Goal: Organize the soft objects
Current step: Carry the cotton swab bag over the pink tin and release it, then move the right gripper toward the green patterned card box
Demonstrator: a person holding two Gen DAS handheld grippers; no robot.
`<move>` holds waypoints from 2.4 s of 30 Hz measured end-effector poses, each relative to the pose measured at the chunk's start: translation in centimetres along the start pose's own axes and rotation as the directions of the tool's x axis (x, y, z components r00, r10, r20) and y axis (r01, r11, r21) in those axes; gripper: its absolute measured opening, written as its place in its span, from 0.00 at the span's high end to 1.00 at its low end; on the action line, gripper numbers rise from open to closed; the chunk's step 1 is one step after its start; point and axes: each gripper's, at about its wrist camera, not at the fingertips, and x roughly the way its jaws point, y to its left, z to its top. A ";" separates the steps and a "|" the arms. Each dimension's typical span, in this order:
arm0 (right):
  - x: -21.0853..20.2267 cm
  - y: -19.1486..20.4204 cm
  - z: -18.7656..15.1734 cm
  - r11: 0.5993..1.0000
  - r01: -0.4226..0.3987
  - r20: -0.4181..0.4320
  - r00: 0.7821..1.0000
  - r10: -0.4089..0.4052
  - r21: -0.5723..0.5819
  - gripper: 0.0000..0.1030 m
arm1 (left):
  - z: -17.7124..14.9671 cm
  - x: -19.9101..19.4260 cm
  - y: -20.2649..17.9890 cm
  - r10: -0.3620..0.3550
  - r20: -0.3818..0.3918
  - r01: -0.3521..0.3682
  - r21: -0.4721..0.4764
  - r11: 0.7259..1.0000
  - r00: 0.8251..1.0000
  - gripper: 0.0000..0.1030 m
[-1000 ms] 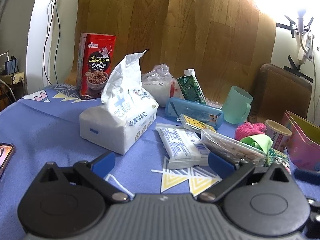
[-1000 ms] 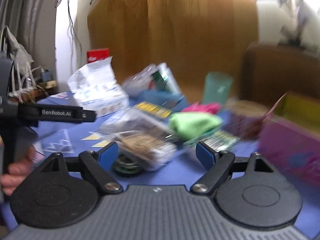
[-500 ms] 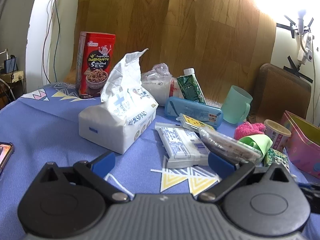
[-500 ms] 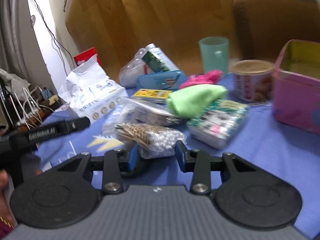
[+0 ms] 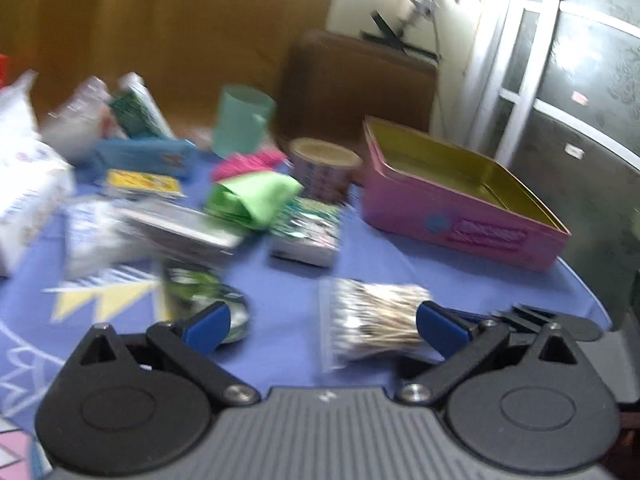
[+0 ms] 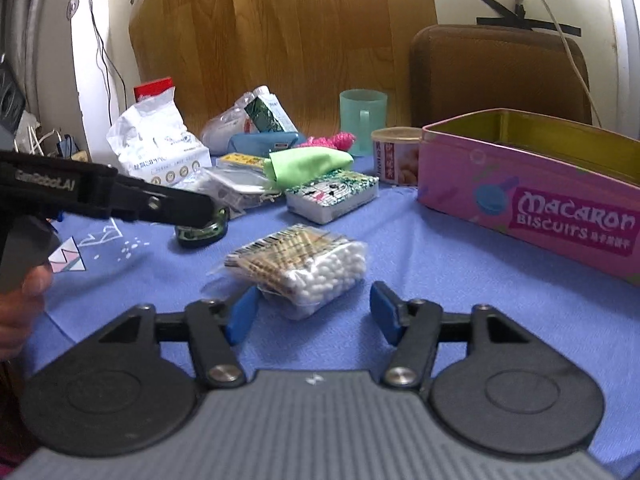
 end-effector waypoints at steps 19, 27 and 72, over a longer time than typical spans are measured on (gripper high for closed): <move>-3.4 -4.8 3.2 0.988 0.154 0.264 0.953 -0.150 0.005 0.53 | 8.7 5.0 -10.8 -0.191 0.021 0.186 0.154 0.971 0.981 0.38; -2.4 -12.4 6.3 0.919 0.365 0.234 0.890 -0.391 0.147 0.53 | 11.9 11.9 -17.1 -0.190 0.017 0.184 0.187 0.965 0.982 0.25; 7.6 -0.7 4.6 0.998 0.049 -0.055 0.997 -0.046 0.043 0.45 | -1.6 -2.7 4.0 0.126 0.154 -0.099 -0.173 0.980 0.980 0.12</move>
